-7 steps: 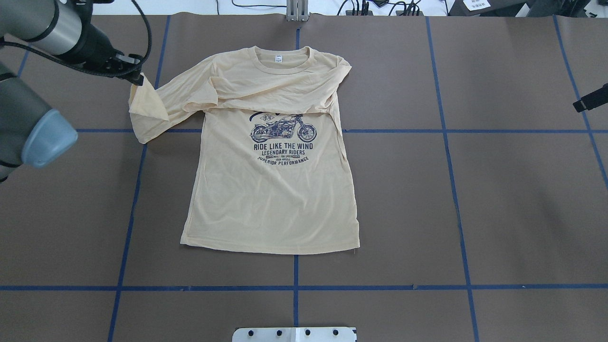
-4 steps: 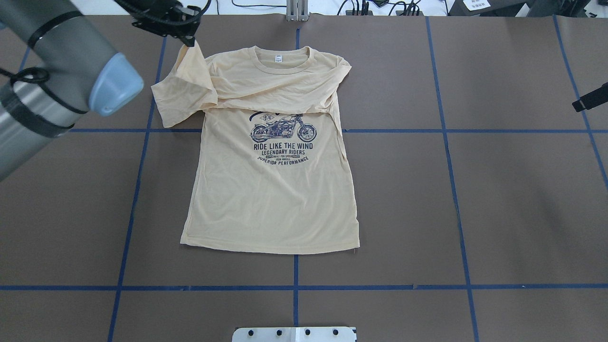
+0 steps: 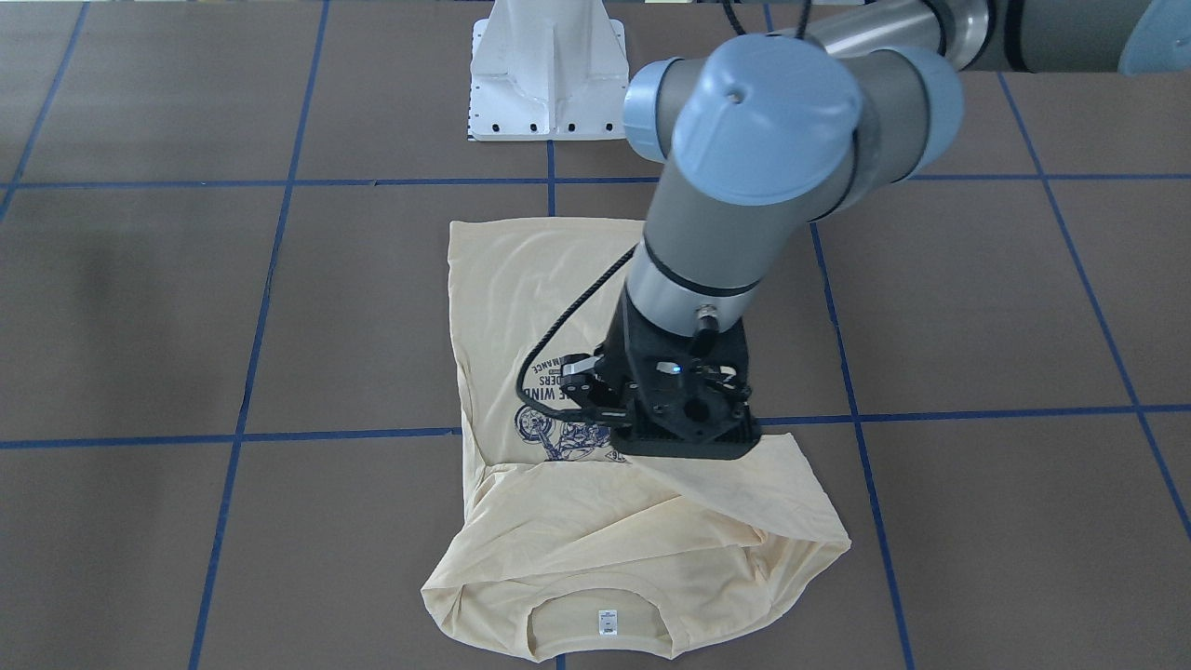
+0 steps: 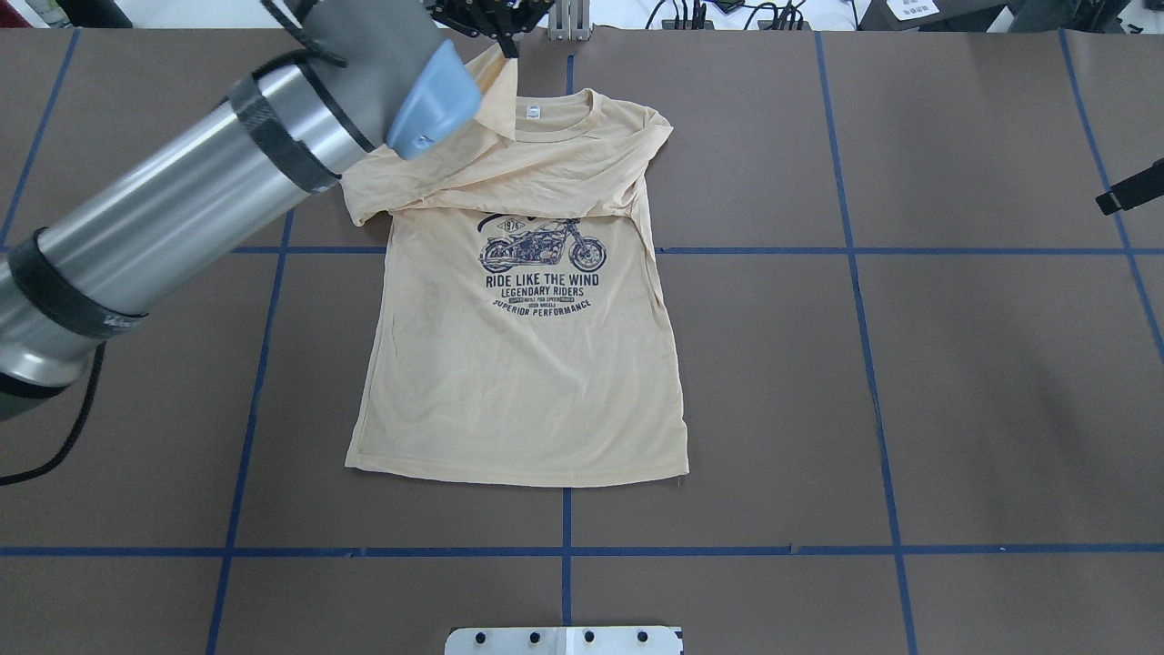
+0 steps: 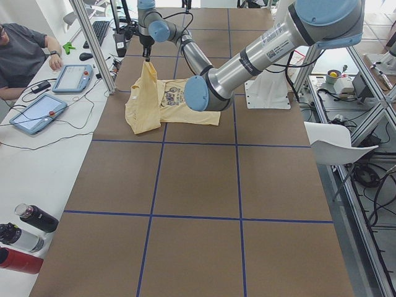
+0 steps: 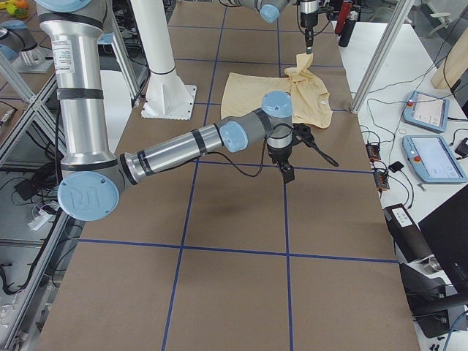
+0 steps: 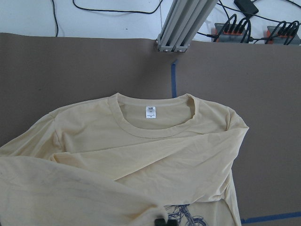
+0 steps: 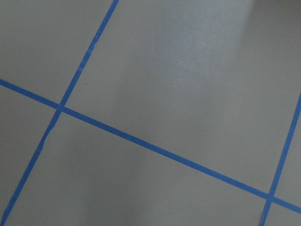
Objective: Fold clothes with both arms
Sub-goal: 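Lift the sleeve with the left gripper and fold it across the shirt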
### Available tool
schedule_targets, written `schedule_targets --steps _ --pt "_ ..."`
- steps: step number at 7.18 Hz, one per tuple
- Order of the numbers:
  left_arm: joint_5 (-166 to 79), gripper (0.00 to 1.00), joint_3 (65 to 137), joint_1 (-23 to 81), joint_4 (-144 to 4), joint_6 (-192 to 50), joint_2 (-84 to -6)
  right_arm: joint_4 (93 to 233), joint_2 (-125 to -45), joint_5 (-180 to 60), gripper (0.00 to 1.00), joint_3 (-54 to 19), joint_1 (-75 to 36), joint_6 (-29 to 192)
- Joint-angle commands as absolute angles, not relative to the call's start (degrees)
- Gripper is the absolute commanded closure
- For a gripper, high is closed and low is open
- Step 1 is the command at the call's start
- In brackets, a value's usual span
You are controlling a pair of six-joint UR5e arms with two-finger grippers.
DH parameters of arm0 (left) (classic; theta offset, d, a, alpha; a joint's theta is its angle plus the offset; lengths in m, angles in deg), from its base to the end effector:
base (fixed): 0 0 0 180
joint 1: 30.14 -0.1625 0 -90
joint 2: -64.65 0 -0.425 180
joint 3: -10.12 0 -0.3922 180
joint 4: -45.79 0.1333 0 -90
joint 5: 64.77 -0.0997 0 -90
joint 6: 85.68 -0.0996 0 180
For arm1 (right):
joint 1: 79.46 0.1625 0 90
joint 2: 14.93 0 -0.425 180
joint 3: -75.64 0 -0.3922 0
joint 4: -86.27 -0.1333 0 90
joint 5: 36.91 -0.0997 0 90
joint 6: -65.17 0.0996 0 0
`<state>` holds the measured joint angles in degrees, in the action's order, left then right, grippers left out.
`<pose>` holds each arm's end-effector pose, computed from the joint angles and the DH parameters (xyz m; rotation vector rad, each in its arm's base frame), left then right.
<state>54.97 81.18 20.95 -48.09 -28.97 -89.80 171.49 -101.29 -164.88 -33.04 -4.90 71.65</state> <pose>0.4302 -0.6665 0.0466 0.2048 0.9485 -0.0623 -0.0675 -0.5149 0.4622 0.3245 -0.7271 -0.3047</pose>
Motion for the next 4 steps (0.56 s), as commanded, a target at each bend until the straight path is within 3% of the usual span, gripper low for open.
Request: schedule_targets --steps 1,4 --pt "50.48 1.0 68.64 15.24 -56.02 -22.78 -96.41 171.43 -101.32 -164.88 0.0 -32.9 -4.93 71.67" --pt "46.79 1.0 57.09 14.07 -66.14 -19.34 -99.69 171.43 -101.32 -164.97 0.0 -32.99 -4.93 71.67"
